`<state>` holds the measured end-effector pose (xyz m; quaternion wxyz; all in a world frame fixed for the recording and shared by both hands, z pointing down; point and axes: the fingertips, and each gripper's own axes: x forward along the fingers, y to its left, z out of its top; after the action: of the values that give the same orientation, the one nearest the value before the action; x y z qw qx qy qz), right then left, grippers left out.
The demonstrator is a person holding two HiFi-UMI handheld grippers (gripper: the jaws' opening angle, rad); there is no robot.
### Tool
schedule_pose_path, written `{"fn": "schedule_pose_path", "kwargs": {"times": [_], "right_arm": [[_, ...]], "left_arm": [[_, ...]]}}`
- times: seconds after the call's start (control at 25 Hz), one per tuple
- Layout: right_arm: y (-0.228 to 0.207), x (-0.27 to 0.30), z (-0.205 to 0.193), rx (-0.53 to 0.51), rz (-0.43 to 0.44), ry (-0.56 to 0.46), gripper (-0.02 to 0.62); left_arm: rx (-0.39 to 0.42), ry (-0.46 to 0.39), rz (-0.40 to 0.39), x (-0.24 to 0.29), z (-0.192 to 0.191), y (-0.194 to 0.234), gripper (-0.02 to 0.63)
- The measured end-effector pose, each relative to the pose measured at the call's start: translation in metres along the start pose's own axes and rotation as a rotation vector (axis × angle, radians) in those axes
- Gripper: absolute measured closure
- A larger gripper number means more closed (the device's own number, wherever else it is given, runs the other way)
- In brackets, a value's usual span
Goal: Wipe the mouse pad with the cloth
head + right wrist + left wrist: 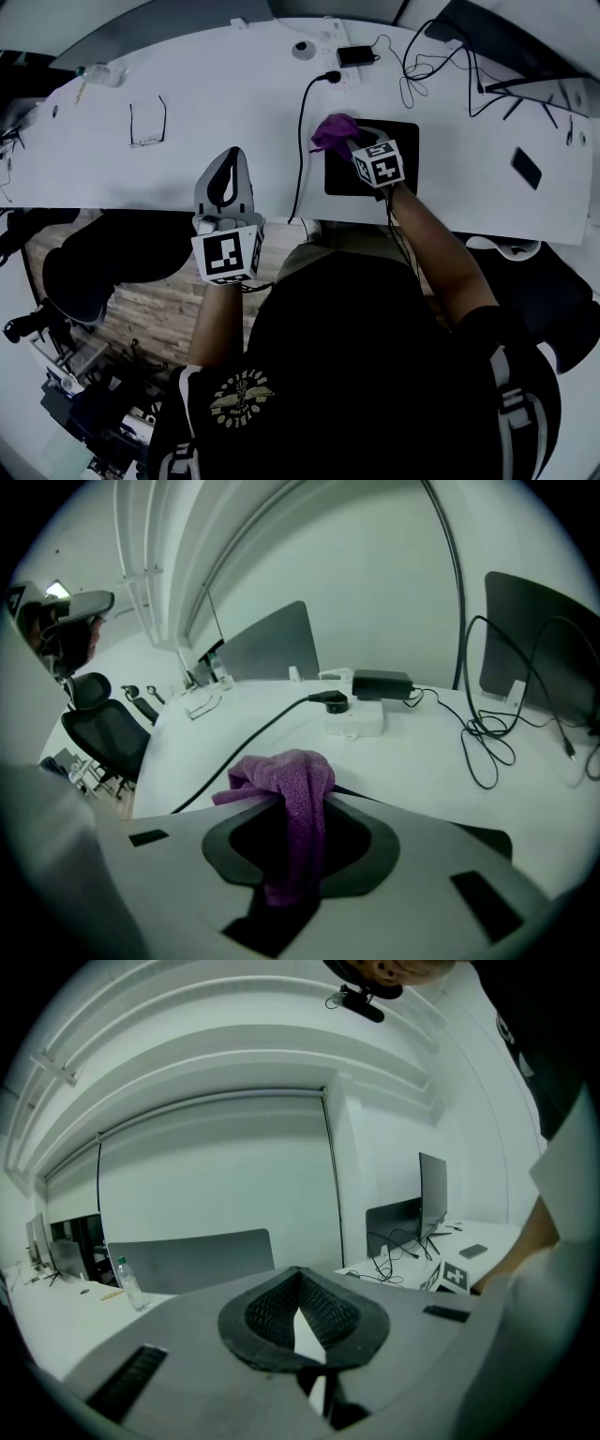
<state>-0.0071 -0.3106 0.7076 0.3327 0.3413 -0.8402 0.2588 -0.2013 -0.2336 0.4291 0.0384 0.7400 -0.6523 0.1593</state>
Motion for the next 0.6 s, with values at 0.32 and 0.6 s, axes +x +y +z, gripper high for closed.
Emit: {"fn": "schedule_pose_path", "kwargs": {"times": [0.32, 0.6], "right_arm": [[-0.064, -0.026, -0.025, 0.103, -0.124, 0.006, 0.505], [-0.113, -0.053, -0.046, 0.216, -0.221, -0.001, 0.505]], "left_arm": [[-0.007, -0.013, -0.005, 0.002, 0.002, -0.003, 0.604], [-0.004, -0.023, -0.022, 0.003, 0.005, -0.008, 0.604]]}}
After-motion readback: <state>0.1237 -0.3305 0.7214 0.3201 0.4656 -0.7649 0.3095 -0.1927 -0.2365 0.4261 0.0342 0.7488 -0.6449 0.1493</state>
